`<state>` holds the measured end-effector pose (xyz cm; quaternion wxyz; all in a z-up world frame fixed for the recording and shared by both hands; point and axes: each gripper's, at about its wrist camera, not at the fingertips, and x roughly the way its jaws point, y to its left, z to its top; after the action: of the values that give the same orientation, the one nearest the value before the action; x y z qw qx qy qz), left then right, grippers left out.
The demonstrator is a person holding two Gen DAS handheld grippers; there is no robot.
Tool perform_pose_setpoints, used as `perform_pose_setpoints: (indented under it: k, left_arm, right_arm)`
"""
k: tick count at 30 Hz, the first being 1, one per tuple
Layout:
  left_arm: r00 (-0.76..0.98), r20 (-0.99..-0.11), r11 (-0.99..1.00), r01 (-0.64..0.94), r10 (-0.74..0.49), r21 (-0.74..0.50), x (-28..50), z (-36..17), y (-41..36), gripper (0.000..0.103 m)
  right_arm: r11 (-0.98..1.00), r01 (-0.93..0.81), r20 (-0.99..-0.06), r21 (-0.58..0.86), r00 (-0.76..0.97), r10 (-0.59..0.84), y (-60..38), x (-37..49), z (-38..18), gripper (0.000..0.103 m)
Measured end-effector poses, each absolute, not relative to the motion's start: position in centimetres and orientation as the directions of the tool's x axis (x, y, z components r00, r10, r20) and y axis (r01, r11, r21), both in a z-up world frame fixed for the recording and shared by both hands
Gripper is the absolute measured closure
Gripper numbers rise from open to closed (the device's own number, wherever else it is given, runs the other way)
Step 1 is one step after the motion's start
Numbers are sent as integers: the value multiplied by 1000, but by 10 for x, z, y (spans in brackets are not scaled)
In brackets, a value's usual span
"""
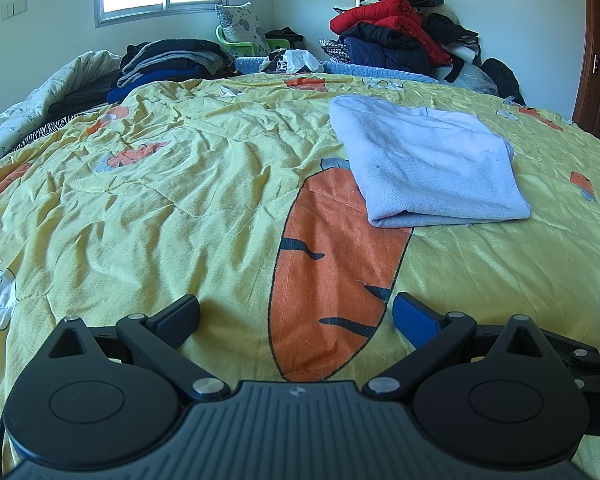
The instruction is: Fold small clothes
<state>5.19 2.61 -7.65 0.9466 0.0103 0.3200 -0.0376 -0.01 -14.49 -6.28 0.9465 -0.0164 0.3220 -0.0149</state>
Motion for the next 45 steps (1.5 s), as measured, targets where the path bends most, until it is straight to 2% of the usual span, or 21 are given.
perform_pose_setpoints:
  k: [45]
  left_arm:
    - [793, -606, 997, 77, -64, -5, 52, -76, 27, 0]
  right_arm:
    - [998, 39, -608, -42, 792, -57, -146, 0, -63, 1]
